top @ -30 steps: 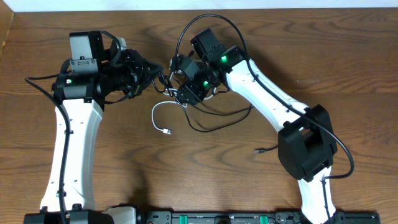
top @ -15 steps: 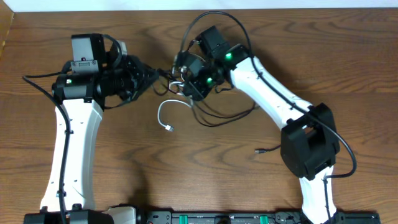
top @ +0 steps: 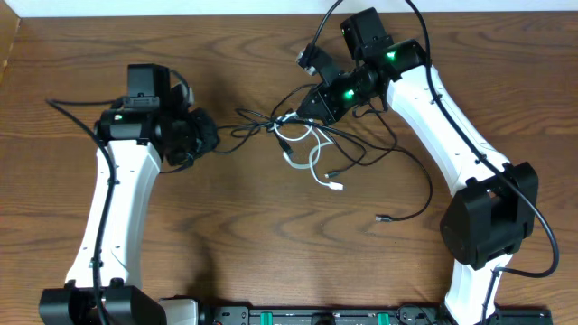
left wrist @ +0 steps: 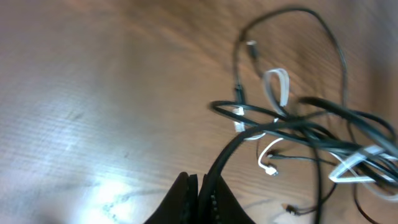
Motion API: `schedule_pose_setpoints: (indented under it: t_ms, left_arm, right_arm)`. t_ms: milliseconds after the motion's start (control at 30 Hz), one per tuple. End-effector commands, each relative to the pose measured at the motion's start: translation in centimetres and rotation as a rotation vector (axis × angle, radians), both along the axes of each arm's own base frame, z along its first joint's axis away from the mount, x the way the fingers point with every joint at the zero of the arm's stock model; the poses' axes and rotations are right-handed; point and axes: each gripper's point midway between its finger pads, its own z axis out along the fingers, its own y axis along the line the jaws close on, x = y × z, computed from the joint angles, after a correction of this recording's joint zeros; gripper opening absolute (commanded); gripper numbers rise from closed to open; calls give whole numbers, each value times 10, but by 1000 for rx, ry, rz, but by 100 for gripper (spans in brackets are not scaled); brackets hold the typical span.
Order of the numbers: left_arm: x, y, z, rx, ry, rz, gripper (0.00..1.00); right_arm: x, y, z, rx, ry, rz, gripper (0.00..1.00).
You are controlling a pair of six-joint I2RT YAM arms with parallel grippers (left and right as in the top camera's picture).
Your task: Untangle cables
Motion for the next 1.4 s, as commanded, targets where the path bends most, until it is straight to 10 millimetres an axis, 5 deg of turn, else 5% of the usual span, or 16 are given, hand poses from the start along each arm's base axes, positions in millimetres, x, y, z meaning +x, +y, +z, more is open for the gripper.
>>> schedule_pose_setpoints:
  t_ms: [0,133,267,333,633,800,1000,1233,1367]
  left_arm:
    - [6,-24,26,-34,-147,-199,15]
    - [7,-29,64,-31,-284,-261,40]
    - [1,-28,94,-8,-388,-271,81]
    - [-1,-28,105,-3,-428,-271,87]
    - [17,-61,76,-56,-368,-358,89]
    - [26,-100,40,-106,-289,-457,89]
    - [9,-139,-11,-84,-165,-635,85]
    - [4,-137,-53,42,-28,-609,79]
    - [-1,-131,-72,46,101,-460,59]
  right_arm:
    - [5,-10,-1,-58,-35,-25,1]
    - [4,-11,-3,-68,-27,-27,1]
    - [3,-11,-3,-69,-24,-27,1]
    - [3,-11,-3,-63,-21,-24,1]
    - [1,-12,22,26,-40,-6,1]
    - [11,-40,44,30,-88,-69,1]
    - [33,-92,24,-89,-44,-224,7]
    - [45,-121,23,-92,-37,-292,32]
    - [47,-129,20,-108,-37,-311,35]
